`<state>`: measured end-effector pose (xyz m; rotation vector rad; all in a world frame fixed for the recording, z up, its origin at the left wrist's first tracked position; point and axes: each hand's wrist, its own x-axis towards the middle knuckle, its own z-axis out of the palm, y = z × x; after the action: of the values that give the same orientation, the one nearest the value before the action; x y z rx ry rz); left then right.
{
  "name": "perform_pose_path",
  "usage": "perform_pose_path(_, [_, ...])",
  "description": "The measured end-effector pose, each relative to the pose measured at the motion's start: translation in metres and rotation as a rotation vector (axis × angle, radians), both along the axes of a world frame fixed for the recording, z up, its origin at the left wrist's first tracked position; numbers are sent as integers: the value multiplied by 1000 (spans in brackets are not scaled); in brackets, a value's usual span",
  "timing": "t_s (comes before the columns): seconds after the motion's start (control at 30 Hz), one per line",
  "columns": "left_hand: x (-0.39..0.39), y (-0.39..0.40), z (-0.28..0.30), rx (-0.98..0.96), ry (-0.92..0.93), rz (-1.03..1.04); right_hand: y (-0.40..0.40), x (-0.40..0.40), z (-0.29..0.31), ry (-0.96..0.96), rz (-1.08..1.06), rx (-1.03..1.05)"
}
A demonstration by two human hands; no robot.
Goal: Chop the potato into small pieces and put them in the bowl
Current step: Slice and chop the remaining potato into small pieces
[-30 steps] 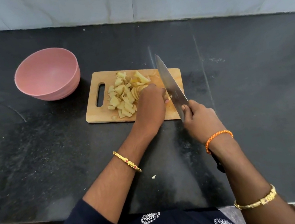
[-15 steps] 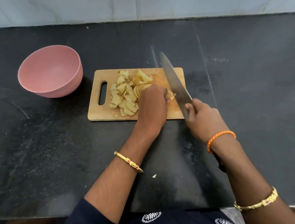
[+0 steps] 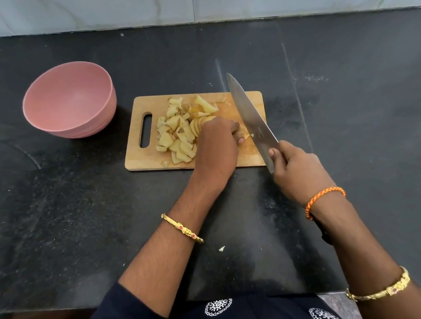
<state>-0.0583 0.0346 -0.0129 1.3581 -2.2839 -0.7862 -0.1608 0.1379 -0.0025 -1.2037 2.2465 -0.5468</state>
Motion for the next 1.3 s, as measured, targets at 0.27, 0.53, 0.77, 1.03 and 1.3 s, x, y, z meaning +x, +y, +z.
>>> perform_pose_path(0.27, [1, 1, -2, -62, 61, 1, -11, 0, 1, 31, 30, 60])
perform_pose_path(0.53, [2, 6, -4, -66, 114, 30, 4, 13, 5, 33, 20, 182])
perform_pose_path(0.77, [6, 3, -5, 5, 122, 75, 20, 10, 18, -12, -72, -14])
perform_pose_path(1.03, [7, 1, -4, 14, 145, 70, -2, 13, 7, 29, -32, 25])
perform_pose_path(1.3, [9, -2, -3, 41, 135, 40, -8, 13, 10, 79, 21, 55])
